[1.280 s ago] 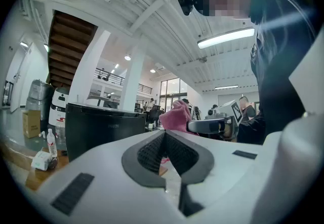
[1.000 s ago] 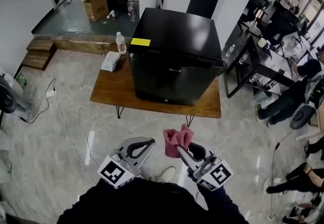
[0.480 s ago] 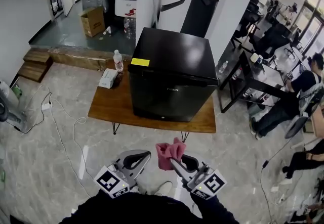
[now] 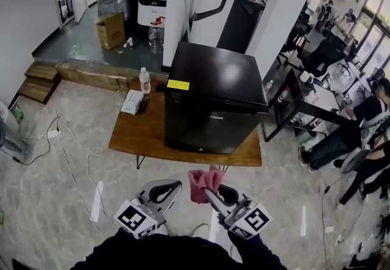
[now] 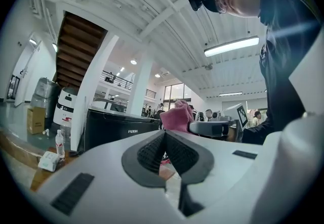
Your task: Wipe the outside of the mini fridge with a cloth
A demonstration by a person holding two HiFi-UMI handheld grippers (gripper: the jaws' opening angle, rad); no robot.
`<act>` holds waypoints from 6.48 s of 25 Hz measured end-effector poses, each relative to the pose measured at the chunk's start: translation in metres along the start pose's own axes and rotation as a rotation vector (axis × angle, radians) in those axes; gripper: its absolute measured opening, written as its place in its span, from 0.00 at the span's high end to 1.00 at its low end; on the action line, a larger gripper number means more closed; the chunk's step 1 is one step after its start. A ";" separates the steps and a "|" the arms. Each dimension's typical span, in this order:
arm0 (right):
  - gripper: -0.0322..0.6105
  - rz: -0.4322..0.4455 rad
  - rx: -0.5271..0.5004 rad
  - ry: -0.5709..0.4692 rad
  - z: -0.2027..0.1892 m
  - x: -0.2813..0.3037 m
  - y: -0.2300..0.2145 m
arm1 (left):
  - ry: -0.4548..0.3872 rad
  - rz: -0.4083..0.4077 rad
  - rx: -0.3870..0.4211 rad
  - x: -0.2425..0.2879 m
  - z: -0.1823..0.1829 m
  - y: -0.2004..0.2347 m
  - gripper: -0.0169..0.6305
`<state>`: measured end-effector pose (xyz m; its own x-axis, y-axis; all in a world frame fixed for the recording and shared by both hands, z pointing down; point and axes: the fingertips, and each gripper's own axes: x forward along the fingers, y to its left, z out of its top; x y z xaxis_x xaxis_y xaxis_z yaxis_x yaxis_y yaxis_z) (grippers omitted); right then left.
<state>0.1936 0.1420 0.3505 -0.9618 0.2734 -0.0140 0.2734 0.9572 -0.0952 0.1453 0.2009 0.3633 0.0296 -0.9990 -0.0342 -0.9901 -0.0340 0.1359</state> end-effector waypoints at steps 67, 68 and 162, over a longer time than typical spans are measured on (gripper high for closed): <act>0.81 -0.036 -0.310 0.723 0.028 0.449 -0.496 | 0.105 0.158 0.099 0.342 0.148 0.437 0.96; 0.81 -0.048 -0.303 0.728 0.027 0.439 -0.503 | 0.106 0.154 0.102 0.345 0.148 0.429 0.96; 0.81 -0.270 -0.259 0.802 0.032 0.089 -0.441 | 0.135 -0.054 0.083 0.337 0.091 0.118 0.96</act>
<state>-0.0132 -0.2583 0.3592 -0.7219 -0.0737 0.6881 0.1262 0.9636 0.2356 0.0260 -0.1371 0.2773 0.0960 -0.9909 0.0949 -0.9943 -0.0911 0.0550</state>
